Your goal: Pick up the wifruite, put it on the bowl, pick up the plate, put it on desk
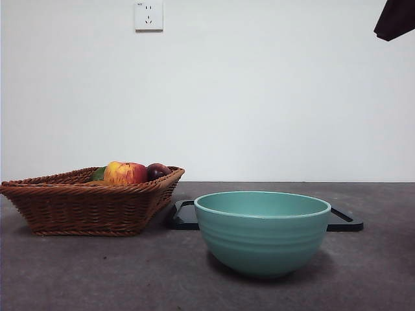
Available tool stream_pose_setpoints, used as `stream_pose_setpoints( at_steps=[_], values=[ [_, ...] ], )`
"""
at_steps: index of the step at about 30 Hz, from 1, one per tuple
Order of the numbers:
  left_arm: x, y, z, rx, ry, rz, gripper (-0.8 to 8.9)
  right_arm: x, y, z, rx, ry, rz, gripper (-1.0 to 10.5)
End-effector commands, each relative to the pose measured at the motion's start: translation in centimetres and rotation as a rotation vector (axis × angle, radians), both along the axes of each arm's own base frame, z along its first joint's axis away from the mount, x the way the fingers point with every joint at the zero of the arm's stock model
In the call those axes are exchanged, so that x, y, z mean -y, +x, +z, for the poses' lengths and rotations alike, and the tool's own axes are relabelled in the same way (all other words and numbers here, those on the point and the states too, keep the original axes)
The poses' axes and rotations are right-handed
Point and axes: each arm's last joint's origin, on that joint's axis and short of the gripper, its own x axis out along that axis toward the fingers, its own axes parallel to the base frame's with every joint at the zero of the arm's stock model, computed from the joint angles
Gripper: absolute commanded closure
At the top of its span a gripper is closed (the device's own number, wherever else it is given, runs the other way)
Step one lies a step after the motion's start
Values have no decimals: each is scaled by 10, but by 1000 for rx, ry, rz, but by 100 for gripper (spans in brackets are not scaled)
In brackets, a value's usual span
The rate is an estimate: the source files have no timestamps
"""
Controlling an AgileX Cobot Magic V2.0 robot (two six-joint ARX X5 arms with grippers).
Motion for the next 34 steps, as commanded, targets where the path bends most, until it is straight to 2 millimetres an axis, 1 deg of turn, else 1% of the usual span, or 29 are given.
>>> stream_pose_setpoints(
  at_steps=[1,10,13,15,18,21,24,27,30,34],
  values=[
    [0,1,-8,-26,-7,4,805,-1,0,5,19,8,12,941],
    [0,1,-8,-26,-7,4,805,-1,0,5,39,-1,25,941],
    [0,1,-8,-26,-7,4,805,3,4,9,153,-20,27,941],
    [0,1,-8,-26,-7,4,805,7,11,14,271,2,-4,941],
    [0,1,-8,-26,-7,4,805,18,20,20,441,58,-103,941],
    [0,1,-8,-26,-7,4,805,36,25,18,569,82,-236,941],
    [0,1,-8,-26,-7,4,805,55,22,7,662,71,-362,941],
    [0,1,-8,-26,-6,4,805,68,14,-10,743,47,-448,941],
    [0,1,-8,-26,-7,4,805,76,7,-30,806,23,-499,941],
    [0,1,-8,-26,-6,4,805,78,-3,-60,864,5,-530,941]
  ],
)
